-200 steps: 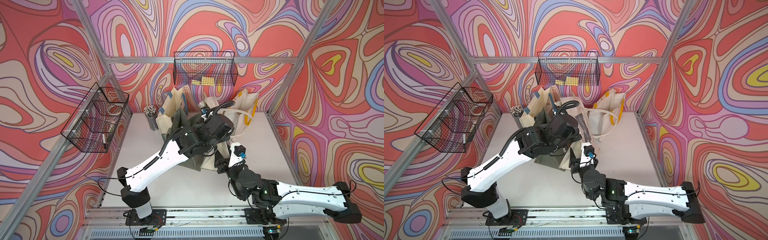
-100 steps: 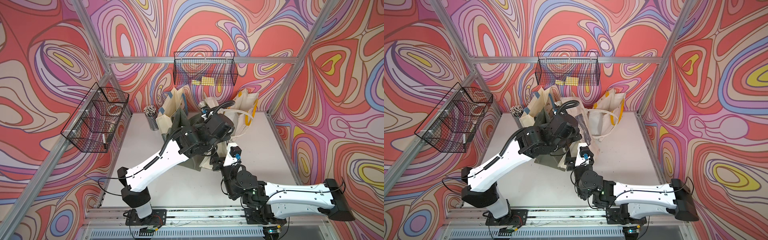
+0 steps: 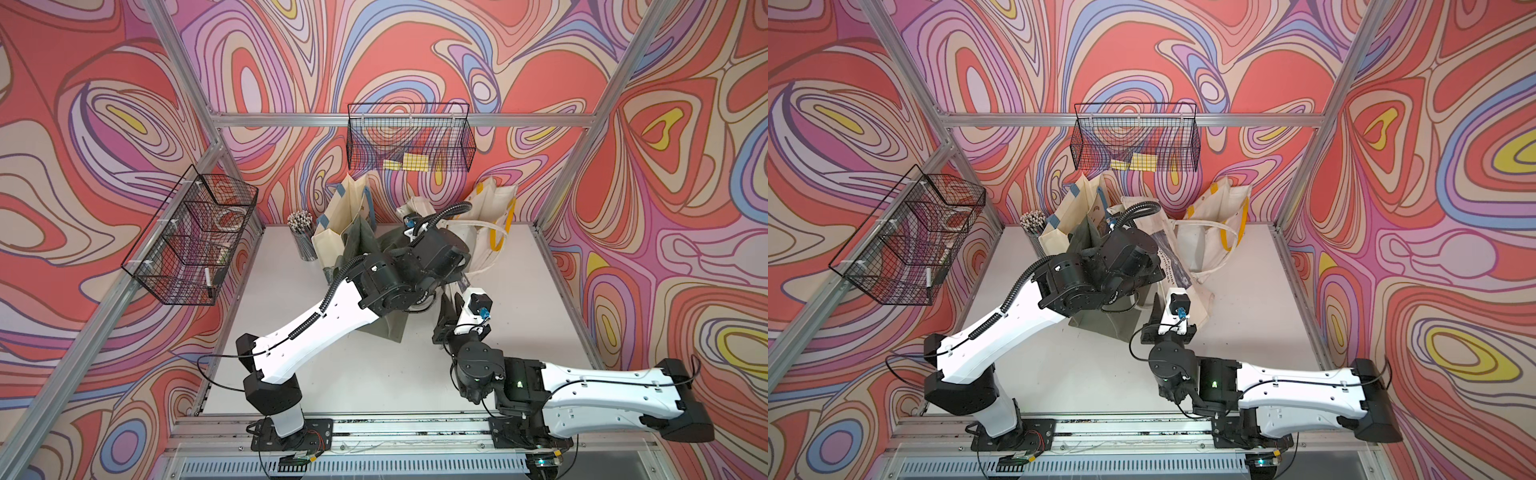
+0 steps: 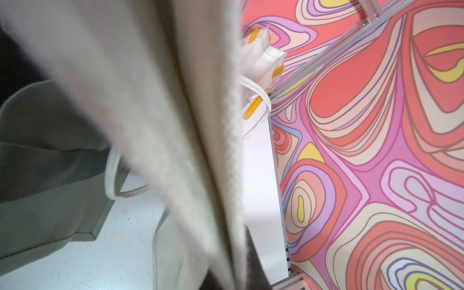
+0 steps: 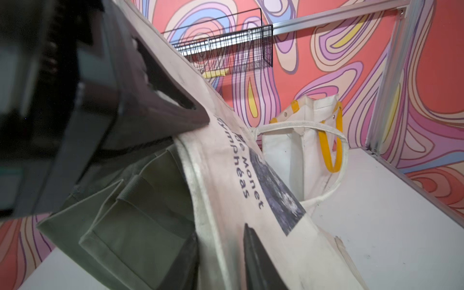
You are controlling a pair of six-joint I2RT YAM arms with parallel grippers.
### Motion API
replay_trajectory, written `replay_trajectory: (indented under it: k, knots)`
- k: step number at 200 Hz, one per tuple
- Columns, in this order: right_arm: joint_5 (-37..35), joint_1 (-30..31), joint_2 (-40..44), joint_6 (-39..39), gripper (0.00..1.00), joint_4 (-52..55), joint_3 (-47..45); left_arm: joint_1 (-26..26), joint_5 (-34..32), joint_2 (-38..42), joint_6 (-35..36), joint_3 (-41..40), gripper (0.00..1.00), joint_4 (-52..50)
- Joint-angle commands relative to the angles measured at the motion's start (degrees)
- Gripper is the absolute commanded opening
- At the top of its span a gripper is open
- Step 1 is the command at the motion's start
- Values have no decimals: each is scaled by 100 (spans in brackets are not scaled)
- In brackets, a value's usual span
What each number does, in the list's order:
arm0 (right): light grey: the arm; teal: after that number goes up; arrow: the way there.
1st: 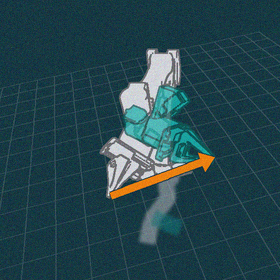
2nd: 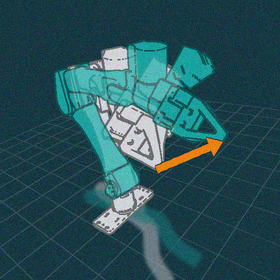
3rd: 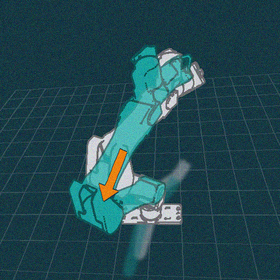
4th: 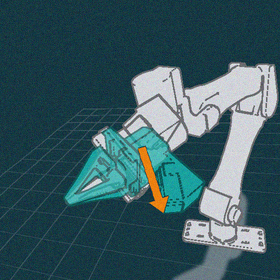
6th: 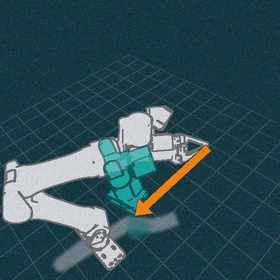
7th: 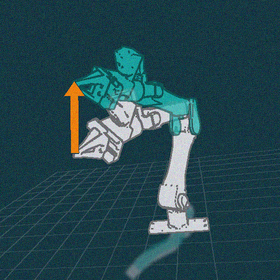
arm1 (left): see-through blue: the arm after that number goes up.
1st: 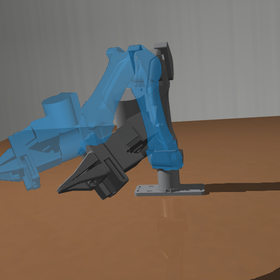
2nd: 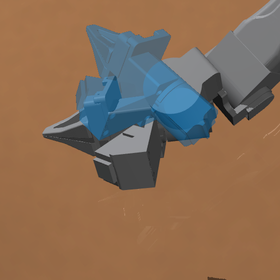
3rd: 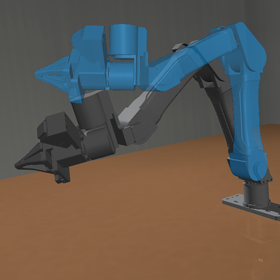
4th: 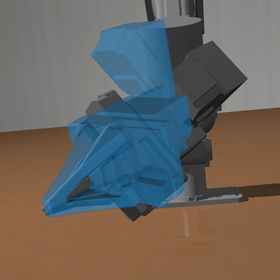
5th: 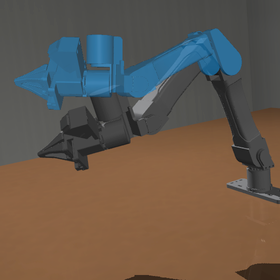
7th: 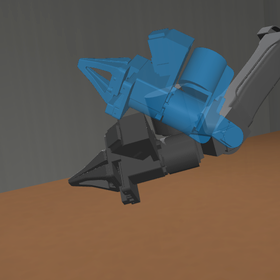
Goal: Put away the canvas bag
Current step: Press the canvas bag.
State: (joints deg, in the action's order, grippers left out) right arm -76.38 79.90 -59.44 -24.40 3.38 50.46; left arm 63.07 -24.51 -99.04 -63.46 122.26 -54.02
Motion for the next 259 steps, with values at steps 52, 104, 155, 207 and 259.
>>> replay_trajectory:
  k: [52, 104, 155, 207, 259]
  knots:
    - [1212, -33, 1209, 900, 0, 880, -468, 13, -363, 165, 161, 163, 0, 208]
    - [1377, -36, 1365, 1005, 0, 1331, -415, 13, -211, 255, 255, -35, 0, 407]
    - [2088, -29, 1471, 583, 0, 2613, 176, 12, -16, 631, 1490, -812, 20, 923]
    - [2194, -42, 1581, -79, 0, 4078, 712, 4, 176, 1917, 3683, -2584, 69, 2643]
    - [2472, -154, 1084, -240, 0, 4969, 1553, 12, 1106, 2676, 7008, -3124, 74, 2608]
